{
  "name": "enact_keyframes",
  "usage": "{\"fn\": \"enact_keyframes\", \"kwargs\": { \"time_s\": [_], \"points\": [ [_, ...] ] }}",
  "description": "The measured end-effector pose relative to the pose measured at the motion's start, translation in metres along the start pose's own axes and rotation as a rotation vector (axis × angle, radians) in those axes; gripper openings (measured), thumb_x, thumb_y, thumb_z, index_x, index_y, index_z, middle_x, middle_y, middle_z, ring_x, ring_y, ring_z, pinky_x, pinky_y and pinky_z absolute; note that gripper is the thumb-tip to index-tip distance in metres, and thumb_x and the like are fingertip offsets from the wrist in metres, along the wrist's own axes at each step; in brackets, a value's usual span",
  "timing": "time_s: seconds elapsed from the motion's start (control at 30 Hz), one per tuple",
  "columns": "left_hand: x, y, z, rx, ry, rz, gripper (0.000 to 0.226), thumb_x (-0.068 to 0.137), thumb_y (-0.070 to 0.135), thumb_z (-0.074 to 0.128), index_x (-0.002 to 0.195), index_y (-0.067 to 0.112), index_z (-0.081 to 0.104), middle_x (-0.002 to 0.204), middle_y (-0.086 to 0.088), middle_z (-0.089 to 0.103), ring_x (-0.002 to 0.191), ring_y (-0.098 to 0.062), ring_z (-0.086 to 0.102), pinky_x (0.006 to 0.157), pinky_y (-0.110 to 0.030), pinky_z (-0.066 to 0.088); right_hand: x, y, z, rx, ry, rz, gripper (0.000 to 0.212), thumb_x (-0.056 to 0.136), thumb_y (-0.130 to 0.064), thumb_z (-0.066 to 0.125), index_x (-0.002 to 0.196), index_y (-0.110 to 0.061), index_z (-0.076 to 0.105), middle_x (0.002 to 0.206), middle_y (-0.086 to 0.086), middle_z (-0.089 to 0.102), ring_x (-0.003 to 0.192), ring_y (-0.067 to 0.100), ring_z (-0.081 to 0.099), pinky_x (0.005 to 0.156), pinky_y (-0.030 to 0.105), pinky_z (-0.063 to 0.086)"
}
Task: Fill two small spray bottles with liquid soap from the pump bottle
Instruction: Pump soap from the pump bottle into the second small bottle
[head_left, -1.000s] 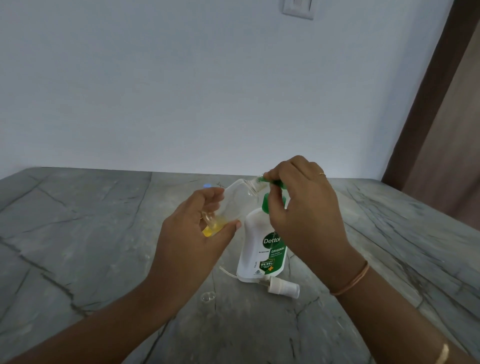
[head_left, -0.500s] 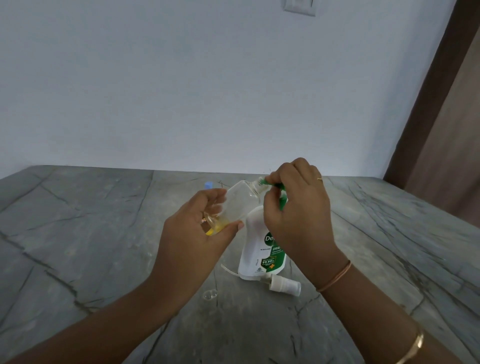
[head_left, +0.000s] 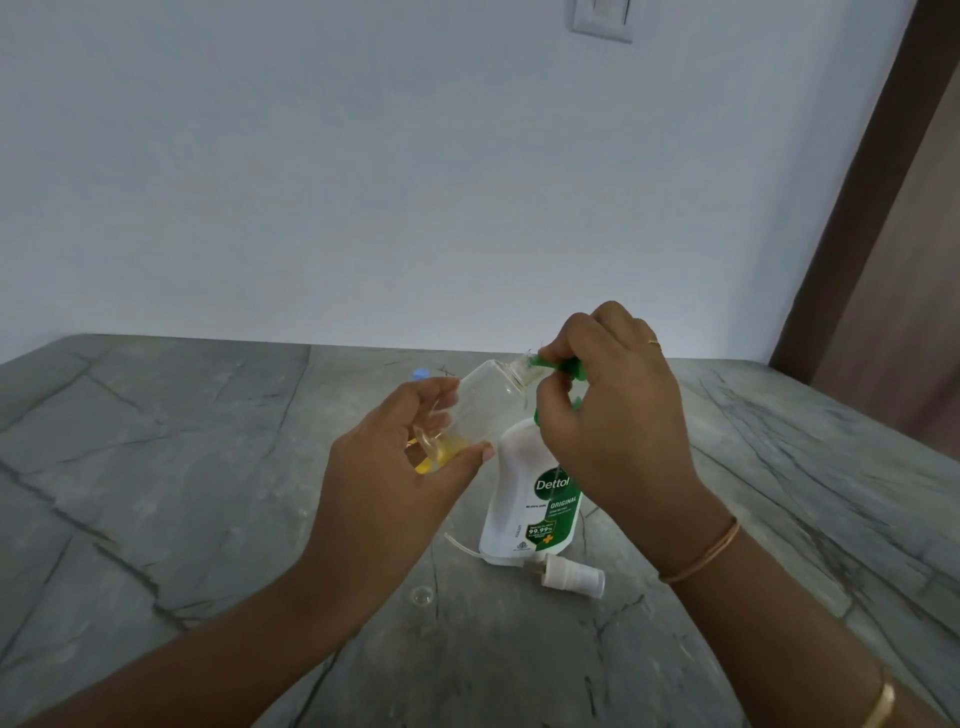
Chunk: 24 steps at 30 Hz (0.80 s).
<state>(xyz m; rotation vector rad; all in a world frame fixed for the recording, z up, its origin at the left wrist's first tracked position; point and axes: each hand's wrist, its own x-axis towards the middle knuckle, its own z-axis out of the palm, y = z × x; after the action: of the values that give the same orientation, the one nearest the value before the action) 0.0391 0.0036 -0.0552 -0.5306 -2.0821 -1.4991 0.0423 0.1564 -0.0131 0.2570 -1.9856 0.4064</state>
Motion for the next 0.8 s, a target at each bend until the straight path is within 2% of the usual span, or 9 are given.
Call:
{"fn": "enact_keyframes", "kwargs": {
  "time_s": [0.07, 0.2, 0.3, 0.43, 0.63, 0.8],
  "points": [
    [0.0, 0.0, -0.001, -0.015, 0.001, -0.003, 0.05, 0.066, 0.023, 0.078, 0.112, 0.027, 0.058, 0.107, 0.013, 0.065, 0.099, -0.003, 0.061, 0.086, -0.023, 0.051, -0.003, 0.001, 0.005, -0.002, 0.028, -0.003, 0.011, 0.071, -0.01, 0.045, 0.072, -0.005, 0.056, 0.073, 0.007, 0.05, 0.069, 0.022, 0.045, 0.056, 0.026, 0.031],
    [0.0, -0.001, -0.003, -0.004, -0.004, 0.001, 0.048, 0.066, 0.023, 0.078, 0.109, 0.03, 0.057, 0.106, 0.013, 0.064, 0.098, -0.001, 0.061, 0.084, -0.018, 0.05, -0.005, 0.0, 0.012, 0.001, 0.035, -0.009, 0.02, 0.071, -0.017, 0.038, 0.07, -0.005, 0.054, 0.072, 0.008, 0.049, 0.068, 0.023, 0.043, 0.058, 0.027, 0.032],
    [0.001, -0.001, -0.003, 0.005, 0.005, 0.002, 0.049, 0.066, 0.023, 0.078, 0.111, 0.027, 0.058, 0.107, 0.013, 0.064, 0.097, 0.0, 0.06, 0.084, -0.018, 0.05, -0.004, -0.001, 0.01, -0.011, 0.02, -0.015, 0.019, 0.071, -0.016, 0.038, 0.071, -0.006, 0.054, 0.072, 0.007, 0.05, 0.068, 0.022, 0.044, 0.059, 0.027, 0.031],
    [0.001, 0.0, -0.003, 0.015, 0.003, 0.013, 0.049, 0.066, 0.025, 0.077, 0.11, 0.031, 0.057, 0.105, 0.018, 0.063, 0.096, 0.004, 0.059, 0.081, -0.011, 0.049, 0.003, -0.002, -0.002, -0.012, -0.038, -0.033, 0.009, 0.069, -0.005, 0.049, 0.072, -0.006, 0.057, 0.072, 0.005, 0.052, 0.067, 0.021, 0.046, 0.055, 0.018, 0.027],
    [0.001, 0.0, -0.003, 0.01, 0.008, 0.008, 0.05, 0.066, 0.025, 0.078, 0.112, 0.027, 0.058, 0.106, 0.015, 0.064, 0.096, 0.002, 0.06, 0.082, -0.013, 0.05, 0.005, -0.002, -0.002, -0.045, -0.024, -0.051, 0.01, 0.066, 0.0, 0.052, 0.071, -0.006, 0.058, 0.071, 0.006, 0.055, 0.066, 0.022, 0.048, 0.06, 0.025, 0.032],
    [0.002, -0.001, -0.003, 0.013, -0.002, 0.003, 0.048, 0.066, 0.024, 0.078, 0.109, 0.029, 0.057, 0.102, 0.021, 0.061, 0.096, 0.004, 0.059, 0.078, -0.007, 0.049, -0.005, 0.0, 0.011, -0.036, 0.05, -0.043, 0.011, 0.071, -0.005, 0.046, 0.071, -0.004, 0.057, 0.072, 0.009, 0.054, 0.066, 0.025, 0.047, 0.061, 0.026, 0.033]
  ]
}}
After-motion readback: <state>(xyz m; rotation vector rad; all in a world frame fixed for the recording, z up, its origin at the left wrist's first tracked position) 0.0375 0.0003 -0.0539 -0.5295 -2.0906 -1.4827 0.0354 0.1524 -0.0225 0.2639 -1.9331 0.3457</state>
